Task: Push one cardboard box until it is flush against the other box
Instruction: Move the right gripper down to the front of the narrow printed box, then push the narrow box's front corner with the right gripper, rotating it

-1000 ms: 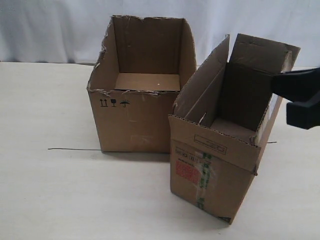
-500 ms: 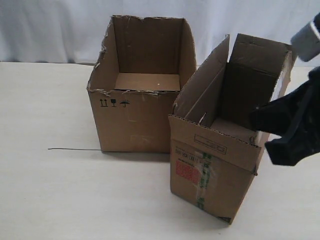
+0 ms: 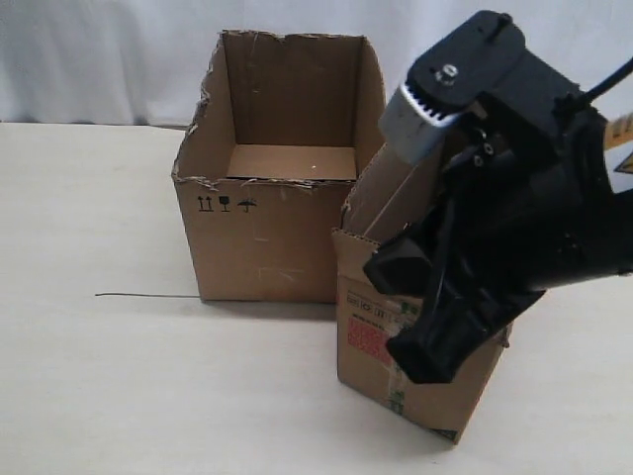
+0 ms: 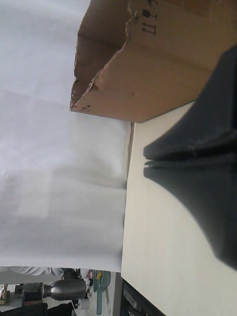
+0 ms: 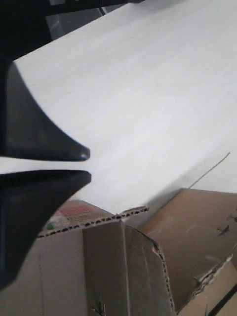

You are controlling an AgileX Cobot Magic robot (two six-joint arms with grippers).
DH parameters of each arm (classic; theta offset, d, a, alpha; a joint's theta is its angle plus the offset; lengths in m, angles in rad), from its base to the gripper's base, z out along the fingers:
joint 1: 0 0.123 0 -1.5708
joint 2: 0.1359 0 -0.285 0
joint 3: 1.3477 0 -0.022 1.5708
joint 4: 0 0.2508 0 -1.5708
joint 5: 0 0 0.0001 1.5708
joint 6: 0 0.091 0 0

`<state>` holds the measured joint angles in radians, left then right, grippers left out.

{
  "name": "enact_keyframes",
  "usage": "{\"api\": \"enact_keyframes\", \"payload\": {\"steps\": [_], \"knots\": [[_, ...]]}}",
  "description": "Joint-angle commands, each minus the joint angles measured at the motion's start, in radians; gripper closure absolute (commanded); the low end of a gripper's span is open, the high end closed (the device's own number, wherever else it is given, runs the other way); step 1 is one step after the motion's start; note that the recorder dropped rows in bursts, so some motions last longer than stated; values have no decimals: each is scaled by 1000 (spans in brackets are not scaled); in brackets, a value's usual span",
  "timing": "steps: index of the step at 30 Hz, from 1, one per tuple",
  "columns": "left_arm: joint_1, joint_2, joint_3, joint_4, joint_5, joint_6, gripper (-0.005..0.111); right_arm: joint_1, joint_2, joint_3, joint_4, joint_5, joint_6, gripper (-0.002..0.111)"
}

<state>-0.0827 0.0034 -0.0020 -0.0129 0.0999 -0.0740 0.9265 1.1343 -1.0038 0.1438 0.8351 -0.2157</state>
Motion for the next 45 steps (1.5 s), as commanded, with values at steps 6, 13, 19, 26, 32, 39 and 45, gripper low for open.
{"api": "enact_keyframes", "payload": {"steps": [6, 13, 19, 26, 32, 39, 45], "knots": [[-6, -3, 2, 3, -2, -6, 107, 6, 46, -51, -84, 298, 40, 103], [-6, -3, 2, 3, -2, -6, 107, 17, -6, -77, -101, 328, 71, 103], [-6, -3, 2, 3, -2, -6, 107, 232, 5, -10, -248, 321, 209, 103], [-6, -3, 2, 3, -2, -6, 107, 429, 79, 42, -447, 321, 402, 103], [-6, -3, 2, 3, -2, -6, 107, 438, 160, 88, -510, 265, 461, 103], [-6, -3, 2, 3, -4, -6, 107, 438, 226, 117, -579, 203, 515, 103], [-6, -3, 2, 3, -4, -6, 107, 438, 290, 149, -742, 225, 604, 103]]}}
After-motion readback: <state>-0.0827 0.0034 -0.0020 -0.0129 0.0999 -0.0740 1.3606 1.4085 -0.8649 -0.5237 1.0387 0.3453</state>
